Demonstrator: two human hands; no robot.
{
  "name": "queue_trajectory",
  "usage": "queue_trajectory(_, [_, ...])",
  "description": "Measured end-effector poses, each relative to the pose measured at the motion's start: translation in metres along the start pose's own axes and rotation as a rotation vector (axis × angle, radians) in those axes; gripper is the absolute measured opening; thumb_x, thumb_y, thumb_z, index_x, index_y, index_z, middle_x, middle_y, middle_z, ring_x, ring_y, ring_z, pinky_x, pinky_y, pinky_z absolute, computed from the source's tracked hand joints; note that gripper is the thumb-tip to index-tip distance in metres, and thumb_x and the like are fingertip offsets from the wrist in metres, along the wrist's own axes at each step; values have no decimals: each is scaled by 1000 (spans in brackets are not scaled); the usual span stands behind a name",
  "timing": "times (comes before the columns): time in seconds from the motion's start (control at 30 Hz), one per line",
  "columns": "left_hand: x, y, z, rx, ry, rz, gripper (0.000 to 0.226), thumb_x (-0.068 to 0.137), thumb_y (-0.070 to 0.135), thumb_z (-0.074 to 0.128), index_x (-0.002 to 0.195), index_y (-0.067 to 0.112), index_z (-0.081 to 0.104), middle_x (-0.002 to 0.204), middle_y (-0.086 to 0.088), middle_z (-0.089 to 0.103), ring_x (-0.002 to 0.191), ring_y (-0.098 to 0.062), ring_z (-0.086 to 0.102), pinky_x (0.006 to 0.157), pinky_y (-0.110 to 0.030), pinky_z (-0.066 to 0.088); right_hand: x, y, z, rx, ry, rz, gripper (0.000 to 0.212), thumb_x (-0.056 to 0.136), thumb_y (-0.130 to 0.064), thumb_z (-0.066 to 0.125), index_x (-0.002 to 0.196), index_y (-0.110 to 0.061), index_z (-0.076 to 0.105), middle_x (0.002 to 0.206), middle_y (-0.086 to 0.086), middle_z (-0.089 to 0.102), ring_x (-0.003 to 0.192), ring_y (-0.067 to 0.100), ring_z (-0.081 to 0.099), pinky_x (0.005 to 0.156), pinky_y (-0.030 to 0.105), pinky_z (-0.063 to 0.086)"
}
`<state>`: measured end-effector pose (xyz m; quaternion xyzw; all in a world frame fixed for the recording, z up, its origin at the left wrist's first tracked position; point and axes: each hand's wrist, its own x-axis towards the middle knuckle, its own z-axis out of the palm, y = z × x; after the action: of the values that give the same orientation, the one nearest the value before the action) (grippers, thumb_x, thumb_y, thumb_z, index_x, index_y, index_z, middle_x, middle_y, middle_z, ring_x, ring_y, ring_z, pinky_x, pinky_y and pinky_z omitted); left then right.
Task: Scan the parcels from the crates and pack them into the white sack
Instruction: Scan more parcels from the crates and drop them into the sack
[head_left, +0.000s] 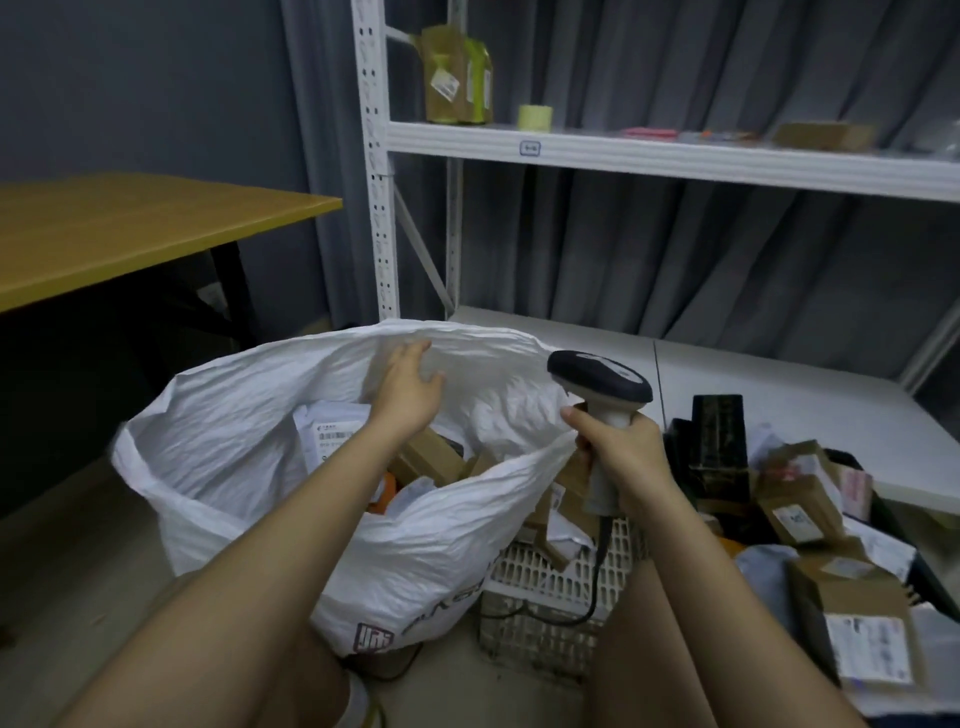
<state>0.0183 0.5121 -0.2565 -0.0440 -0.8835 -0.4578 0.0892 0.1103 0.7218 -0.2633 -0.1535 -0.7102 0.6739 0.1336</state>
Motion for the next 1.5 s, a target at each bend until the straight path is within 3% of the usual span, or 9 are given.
queue_trajectory(0.17, [-13,39,55,-35,-113,214,49,97,15,48,143,19,36,152,-2,31,140,-17,27,109,-25,22,27,33,-33,91,185,66,16,82,-19,76,78,-13,62,67,5,60,62,20,58,58,30,50])
queue_trajectory(0.43, [-22,73,207,-183,-356,255,38,95,10,49,132,17,49,136,-1,50,124,-12,47,102,-24,39,86,101,-114,93,424,167,19,83,-16,74,75,-9,57,71,11,60,66,23,57,64,36,48])
queue_trajectory(0.57, [-13,62,301,-173,-499,161,33,94,11,53,126,15,52,126,-2,56,116,-15,53,97,-29,44,123,143,-157,30,459,224,22,84,-17,74,71,-14,56,65,7,58,58,18,55,56,30,46])
queue_trajectory(0.7, [14,27,378,-135,-581,-57,29,94,5,51,123,8,52,103,4,55,105,-17,54,80,-15,38,164,190,-175,51,429,290,18,82,-19,76,79,-14,59,70,4,61,61,17,58,59,30,48])
queue_trajectory(0.87, [77,-26,438,49,-506,-152,32,95,8,52,127,6,50,127,-10,56,115,-24,53,84,-24,40,222,223,-157,133,331,326,21,84,-18,74,94,-4,62,69,5,61,57,14,57,53,26,48])
queue_trajectory(1.1, [174,-93,476,301,-400,44,55,93,18,56,143,11,34,142,-15,44,130,-31,42,107,-44,37,308,257,-123,197,315,286,17,82,-13,74,84,-4,60,64,7,58,49,13,53,46,23,44])
queue_trajectory(1.23, [208,-124,477,673,-466,226,63,94,25,54,148,11,23,157,-11,17,145,-30,12,117,-49,16,330,280,-114,194,308,331,20,81,-17,76,74,-12,58,66,8,59,53,17,53,51,28,45])
queue_trajectory(1.4, [219,-139,476,1051,-517,293,85,86,41,62,150,16,12,147,-17,25,134,-38,25,110,-49,21,336,305,-110,151,283,350,20,77,-16,75,71,-10,58,65,10,57,61,23,55,58,34,46])
queue_trajectory(1.5, [220,-140,477,1114,-473,350,81,81,32,69,144,13,22,139,-20,31,127,-38,30,105,-47,26,333,307,-111,153,270,367,16,78,-15,75,75,-11,60,67,9,58,65,24,56,61,33,45])
